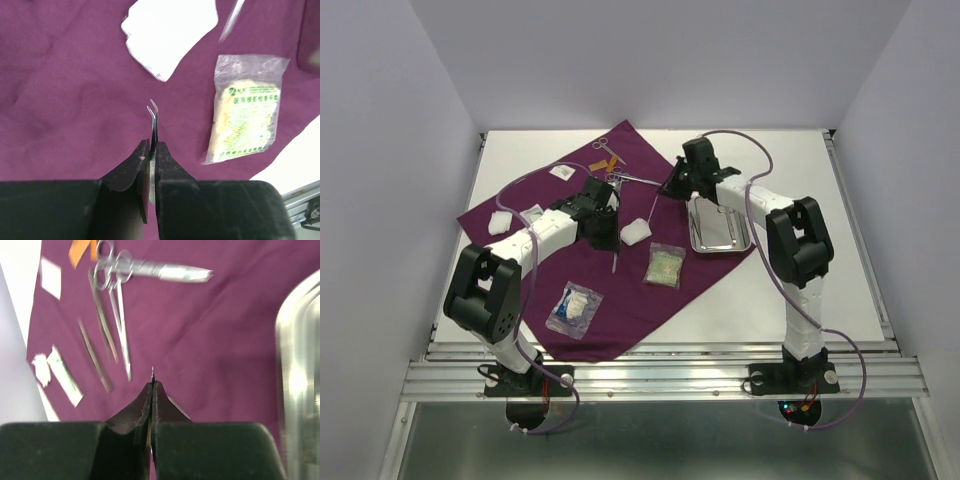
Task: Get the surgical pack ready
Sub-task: Place the medical item in the container.
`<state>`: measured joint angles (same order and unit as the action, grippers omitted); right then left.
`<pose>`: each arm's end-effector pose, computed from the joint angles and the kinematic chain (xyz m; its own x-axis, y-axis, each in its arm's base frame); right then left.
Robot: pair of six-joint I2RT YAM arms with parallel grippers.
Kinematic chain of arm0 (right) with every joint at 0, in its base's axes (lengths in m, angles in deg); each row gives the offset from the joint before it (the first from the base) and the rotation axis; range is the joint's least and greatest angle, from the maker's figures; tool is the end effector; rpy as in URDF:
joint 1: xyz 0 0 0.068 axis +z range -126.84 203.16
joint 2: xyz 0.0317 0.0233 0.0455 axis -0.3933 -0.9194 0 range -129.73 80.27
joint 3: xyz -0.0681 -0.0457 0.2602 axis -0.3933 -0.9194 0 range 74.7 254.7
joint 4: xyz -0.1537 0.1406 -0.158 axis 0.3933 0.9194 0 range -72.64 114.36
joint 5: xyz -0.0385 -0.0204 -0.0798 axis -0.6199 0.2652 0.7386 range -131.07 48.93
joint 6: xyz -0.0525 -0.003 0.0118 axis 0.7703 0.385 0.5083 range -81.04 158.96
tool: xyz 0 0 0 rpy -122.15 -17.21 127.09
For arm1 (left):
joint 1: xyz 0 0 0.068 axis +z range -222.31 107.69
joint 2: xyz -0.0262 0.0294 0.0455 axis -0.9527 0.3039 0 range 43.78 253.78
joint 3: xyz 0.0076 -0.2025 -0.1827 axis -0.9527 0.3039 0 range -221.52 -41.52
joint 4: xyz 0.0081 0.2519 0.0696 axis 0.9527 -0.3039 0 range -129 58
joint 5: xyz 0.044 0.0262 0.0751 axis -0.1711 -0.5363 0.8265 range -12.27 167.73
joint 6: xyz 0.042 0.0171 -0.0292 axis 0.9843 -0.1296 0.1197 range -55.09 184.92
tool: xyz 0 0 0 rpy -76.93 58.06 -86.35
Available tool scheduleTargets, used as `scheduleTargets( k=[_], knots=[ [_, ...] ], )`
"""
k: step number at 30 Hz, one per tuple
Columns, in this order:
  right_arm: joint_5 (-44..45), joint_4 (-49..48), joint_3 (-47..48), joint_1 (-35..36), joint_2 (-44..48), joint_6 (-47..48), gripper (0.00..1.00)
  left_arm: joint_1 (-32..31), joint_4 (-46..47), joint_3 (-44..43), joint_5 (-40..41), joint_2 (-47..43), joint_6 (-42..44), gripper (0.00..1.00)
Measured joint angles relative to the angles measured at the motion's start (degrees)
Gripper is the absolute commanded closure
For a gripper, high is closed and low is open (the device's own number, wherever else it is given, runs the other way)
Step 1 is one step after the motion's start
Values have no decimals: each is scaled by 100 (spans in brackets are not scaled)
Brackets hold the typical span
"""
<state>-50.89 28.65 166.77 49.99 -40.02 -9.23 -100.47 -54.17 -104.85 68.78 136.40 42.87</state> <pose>0.4270 0.2227 0.2091 -0.7975 0.4196 -0.4335 0.0483 0.7606 0.6474 0.2999 -0.1668 0.2243 -0.8462 0.0325 -0.5319 0.2524 0.9034 -0.3465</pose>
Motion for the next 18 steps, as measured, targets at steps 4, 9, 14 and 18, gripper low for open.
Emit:
scheduleTargets(
  k=[4, 9, 14, 18],
  knots=[
    [85, 227, 173, -256, 2, 225, 99, 15, -35, 2, 15, -2, 13, 100],
    [101, 610, 402, -437, 83, 619, 99, 15, -83, -7, 85, -2, 13, 100],
    [-4, 1248, 651, -765, 243, 1176, 99, 15, -168, -66, 173, -2, 13, 100],
    [48, 1799, 1058, -1040, 249, 1635, 99, 15, -179, -127, 168, -2, 2, 100]
  ],
)
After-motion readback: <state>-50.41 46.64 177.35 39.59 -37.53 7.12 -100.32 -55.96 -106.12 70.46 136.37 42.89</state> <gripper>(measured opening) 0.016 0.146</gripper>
